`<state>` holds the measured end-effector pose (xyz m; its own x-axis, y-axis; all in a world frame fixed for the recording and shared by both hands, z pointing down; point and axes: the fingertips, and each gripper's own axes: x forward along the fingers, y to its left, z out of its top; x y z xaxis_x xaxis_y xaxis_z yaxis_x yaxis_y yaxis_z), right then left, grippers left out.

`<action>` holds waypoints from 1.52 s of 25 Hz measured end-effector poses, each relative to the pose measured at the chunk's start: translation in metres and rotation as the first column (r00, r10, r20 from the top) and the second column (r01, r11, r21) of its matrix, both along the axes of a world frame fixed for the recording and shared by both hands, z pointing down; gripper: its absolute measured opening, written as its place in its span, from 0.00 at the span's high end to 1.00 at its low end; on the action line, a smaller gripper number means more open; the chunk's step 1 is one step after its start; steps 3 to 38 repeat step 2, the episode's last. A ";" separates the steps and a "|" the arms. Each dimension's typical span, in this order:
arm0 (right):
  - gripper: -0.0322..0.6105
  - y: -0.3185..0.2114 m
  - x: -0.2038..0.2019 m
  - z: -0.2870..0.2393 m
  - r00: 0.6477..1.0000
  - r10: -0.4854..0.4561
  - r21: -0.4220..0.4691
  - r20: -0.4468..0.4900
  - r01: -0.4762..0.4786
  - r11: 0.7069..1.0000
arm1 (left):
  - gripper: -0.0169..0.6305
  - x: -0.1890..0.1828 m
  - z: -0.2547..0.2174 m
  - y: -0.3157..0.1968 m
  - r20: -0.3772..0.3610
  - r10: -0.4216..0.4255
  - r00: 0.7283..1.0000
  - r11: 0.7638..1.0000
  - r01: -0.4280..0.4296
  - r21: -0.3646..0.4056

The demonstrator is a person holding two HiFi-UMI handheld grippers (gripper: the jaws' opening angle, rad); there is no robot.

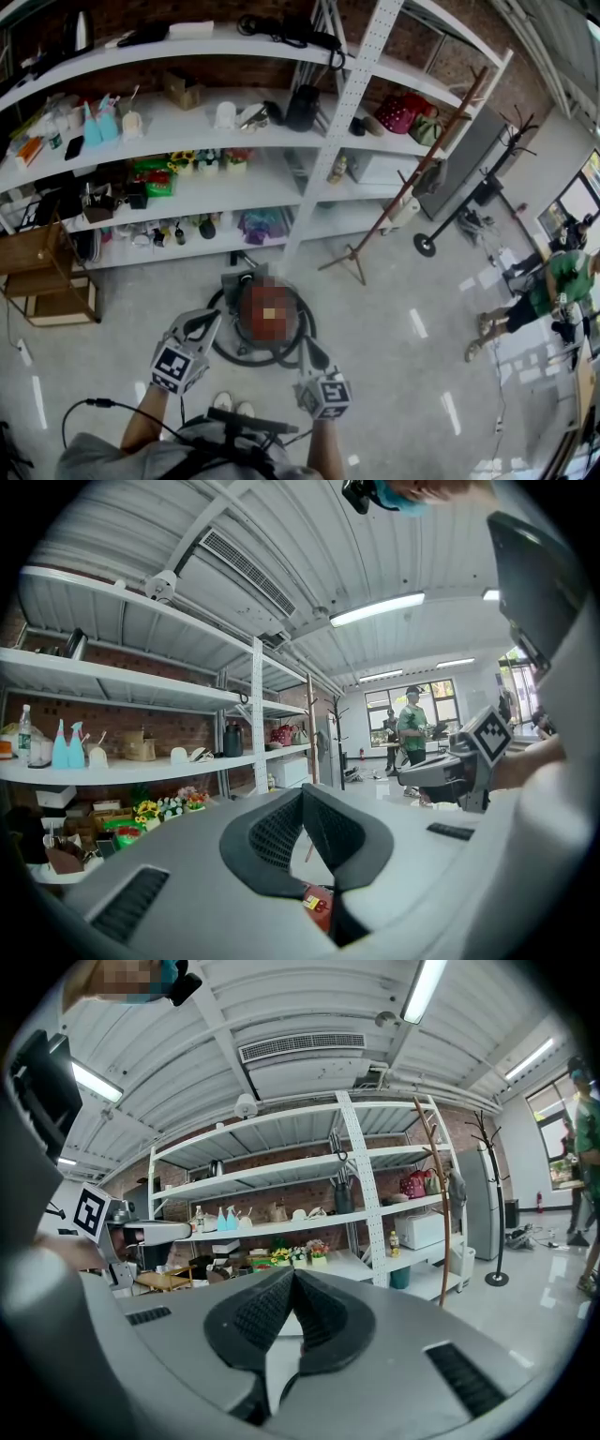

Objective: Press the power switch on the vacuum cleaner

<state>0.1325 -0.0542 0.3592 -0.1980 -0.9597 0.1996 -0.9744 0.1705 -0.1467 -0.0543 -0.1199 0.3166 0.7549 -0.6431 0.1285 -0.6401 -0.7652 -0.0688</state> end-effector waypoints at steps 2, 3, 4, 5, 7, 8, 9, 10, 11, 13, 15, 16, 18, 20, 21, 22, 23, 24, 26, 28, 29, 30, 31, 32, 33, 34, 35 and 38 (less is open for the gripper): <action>0.94 -0.001 -0.003 -0.003 1.000 -0.006 0.003 0.000 0.006 1.000 | 0.99 0.000 -0.001 -0.001 -0.008 -0.004 1.000 1.000 0.004 -0.005; 0.94 -0.001 -0.003 -0.003 1.000 -0.006 0.003 0.000 0.006 1.000 | 0.99 0.000 -0.001 -0.001 -0.008 -0.004 1.000 1.000 0.004 -0.005; 0.94 -0.001 -0.003 -0.003 1.000 -0.006 0.003 0.000 0.006 1.000 | 0.99 0.000 -0.001 -0.001 -0.008 -0.004 1.000 1.000 0.004 -0.005; 0.94 -0.001 -0.003 -0.003 1.000 -0.006 0.003 0.000 0.006 1.000 | 0.99 0.000 -0.001 -0.001 -0.008 -0.004 1.000 1.000 0.004 -0.005; 0.94 -0.001 -0.003 -0.003 1.000 -0.006 0.003 0.000 0.006 1.000 | 0.99 0.000 -0.001 -0.001 -0.008 -0.004 1.000 1.000 0.004 -0.005; 0.94 -0.001 -0.003 -0.003 1.000 -0.006 0.003 0.000 0.006 1.000 | 0.99 0.000 -0.001 -0.001 -0.008 -0.004 1.000 1.000 0.004 -0.005; 0.94 -0.001 -0.003 -0.003 1.000 -0.006 0.003 0.000 0.006 1.000 | 0.99 0.000 -0.001 -0.001 -0.008 -0.004 1.000 1.000 0.004 -0.005; 0.94 -0.001 -0.003 -0.003 1.000 -0.006 0.003 0.000 0.006 1.000 | 0.99 0.000 -0.001 -0.001 -0.008 -0.004 1.000 1.000 0.004 -0.005; 0.94 -0.001 -0.003 -0.003 1.000 -0.006 0.003 0.000 0.006 1.000 | 0.99 0.000 -0.001 -0.001 -0.008 -0.004 1.000 1.000 0.004 -0.005; 0.94 -0.001 -0.003 -0.003 1.000 -0.006 0.003 0.000 0.006 1.000 | 0.99 0.000 -0.001 -0.001 -0.008 -0.004 1.000 1.000 0.004 -0.005; 0.94 -0.001 -0.003 -0.003 1.000 -0.006 0.003 0.000 0.006 1.000 | 0.99 0.000 -0.001 -0.001 -0.008 -0.004 1.000 1.000 0.004 -0.005; 0.94 -0.001 -0.003 -0.003 1.000 -0.006 0.003 0.000 0.006 1.000 | 0.99 0.000 -0.001 -0.001 -0.008 -0.004 1.000 1.000 0.004 -0.005; 0.94 -0.001 -0.003 -0.003 1.000 -0.006 0.003 0.000 0.006 1.000 | 0.99 0.000 -0.001 -0.001 -0.008 -0.004 1.000 1.000 0.004 -0.005; 0.94 -0.001 -0.003 -0.003 1.000 -0.006 0.003 0.000 0.006 1.000 | 0.99 0.000 -0.001 -0.001 -0.008 -0.004 1.000 1.000 0.004 -0.005; 0.94 -0.001 -0.003 -0.003 1.000 -0.006 0.003 0.000 0.006 1.000 | 0.99 0.000 -0.001 -0.001 -0.008 -0.004 1.000 1.000 0.004 -0.005; 0.94 -0.001 -0.003 -0.003 1.000 -0.006 0.003 0.000 0.006 1.000 | 0.99 0.000 -0.001 -0.001 -0.008 -0.004 1.000 1.000 0.004 -0.005; 0.94 -0.001 -0.003 -0.003 1.000 -0.006 0.003 0.000 0.006 1.000 | 0.99 0.000 -0.001 -0.001 -0.008 -0.004 1.000 1.000 0.004 -0.005; 0.94 -0.001 -0.003 -0.003 1.000 -0.006 0.003 0.000 0.006 1.000 | 0.99 0.000 -0.001 -0.001 -0.008 -0.004 1.000 1.000 0.004 -0.005; 0.94 -0.001 -0.003 -0.003 1.000 -0.006 0.003 0.000 0.006 1.000 | 0.99 0.000 -0.001 -0.001 -0.008 -0.004 1.000 1.000 0.004 -0.005; 0.94 -0.001 -0.003 -0.003 1.000 -0.006 0.003 0.000 0.006 1.000 | 0.99 0.000 -0.001 -0.001 -0.008 -0.004 1.000 1.000 0.004 -0.005; 0.94 -0.001 -0.003 -0.003 1.000 -0.006 0.003 0.000 0.006 1.000 | 0.99 0.000 -0.001 -0.001 -0.008 -0.004 1.000 1.000 0.004 -0.005; 0.94 -0.001 -0.003 -0.003 1.000 -0.006 0.003 0.000 0.006 1.000 | 0.99 0.000 -0.001 -0.001 -0.008 -0.004 1.000 1.000 0.004 -0.005; 0.94 -0.001 -0.003 -0.003 1.000 -0.006 0.003 0.000 0.006 1.000 | 0.99 0.000 -0.001 -0.001 -0.008 -0.004 1.000 1.000 0.004 -0.005; 0.94 -0.001 -0.003 -0.003 1.000 -0.006 0.003 0.000 0.006 1.000 | 0.99 0.000 -0.001 -0.001 -0.008 -0.004 1.000 1.000 0.004 -0.005; 0.94 -0.001 -0.003 -0.003 1.000 -0.006 0.003 0.000 0.006 1.000 | 0.99 0.000 -0.001 -0.001 -0.008 -0.004 1.000 1.000 0.004 -0.005; 0.94 -0.001 -0.003 -0.003 1.000 -0.006 0.003 0.000 0.006 1.000 | 0.99 0.000 -0.001 -0.001 -0.008 -0.004 1.000 1.000 0.004 -0.005; 0.94 -0.001 -0.003 -0.003 1.000 -0.006 0.003 0.000 0.006 1.000 | 0.99 0.000 -0.001 -0.001 -0.008 -0.004 1.000 1.000 0.004 -0.005; 0.94 -0.001 -0.003 -0.003 1.000 -0.006 0.003 0.000 0.006 1.000 | 0.99 0.000 -0.001 -0.001 -0.008 -0.004 1.000 1.000 0.004 -0.005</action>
